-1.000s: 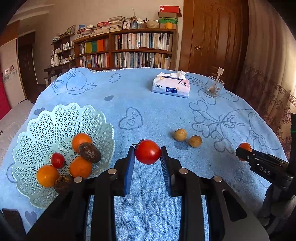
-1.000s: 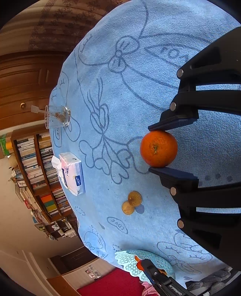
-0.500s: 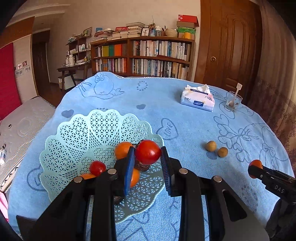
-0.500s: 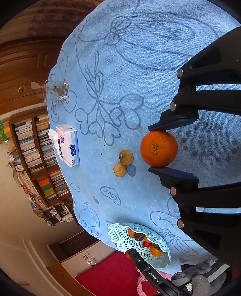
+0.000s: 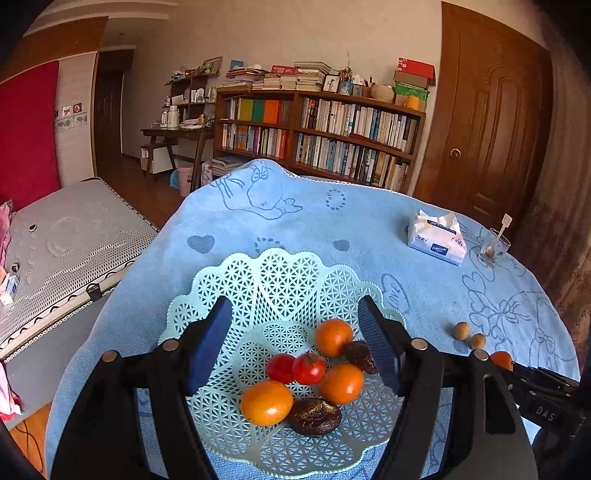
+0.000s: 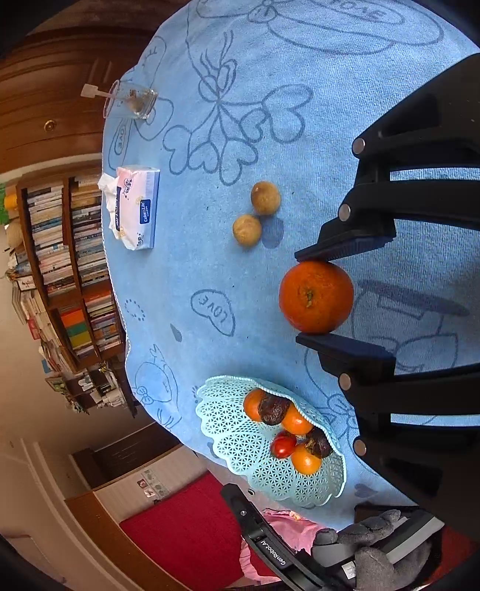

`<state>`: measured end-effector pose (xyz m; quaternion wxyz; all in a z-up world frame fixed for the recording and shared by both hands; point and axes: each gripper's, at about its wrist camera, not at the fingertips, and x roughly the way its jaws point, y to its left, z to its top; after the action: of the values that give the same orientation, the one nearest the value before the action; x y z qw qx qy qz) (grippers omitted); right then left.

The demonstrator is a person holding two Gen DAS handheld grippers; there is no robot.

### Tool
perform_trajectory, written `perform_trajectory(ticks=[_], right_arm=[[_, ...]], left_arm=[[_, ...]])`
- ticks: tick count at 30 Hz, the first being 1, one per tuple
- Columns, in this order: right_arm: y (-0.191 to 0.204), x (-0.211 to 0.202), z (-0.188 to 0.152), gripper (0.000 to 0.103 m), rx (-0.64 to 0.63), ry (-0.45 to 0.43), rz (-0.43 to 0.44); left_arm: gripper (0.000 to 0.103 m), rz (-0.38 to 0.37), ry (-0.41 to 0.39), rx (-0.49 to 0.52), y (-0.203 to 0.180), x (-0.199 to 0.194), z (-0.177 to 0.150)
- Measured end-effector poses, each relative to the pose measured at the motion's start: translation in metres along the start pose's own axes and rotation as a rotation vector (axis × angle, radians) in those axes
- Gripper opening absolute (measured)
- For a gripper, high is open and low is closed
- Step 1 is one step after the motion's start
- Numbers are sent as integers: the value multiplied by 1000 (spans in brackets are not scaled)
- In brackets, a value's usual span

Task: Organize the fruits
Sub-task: 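Drop the tomato into the basket with the left tool while the right drops the tangerine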

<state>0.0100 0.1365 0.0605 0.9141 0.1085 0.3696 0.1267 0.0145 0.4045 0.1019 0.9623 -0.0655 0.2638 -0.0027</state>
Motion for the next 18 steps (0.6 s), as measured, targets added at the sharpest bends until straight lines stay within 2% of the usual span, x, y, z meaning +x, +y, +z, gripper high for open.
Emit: perform_trajectory(ticks=[10, 18], right_arm=[[65, 21, 10, 39, -90, 26, 95], [99, 42, 15, 39, -134, 58, 127]], left_arm=[[84, 5, -23, -76, 25, -9, 11], [89, 0, -44, -100, 32, -17, 15]])
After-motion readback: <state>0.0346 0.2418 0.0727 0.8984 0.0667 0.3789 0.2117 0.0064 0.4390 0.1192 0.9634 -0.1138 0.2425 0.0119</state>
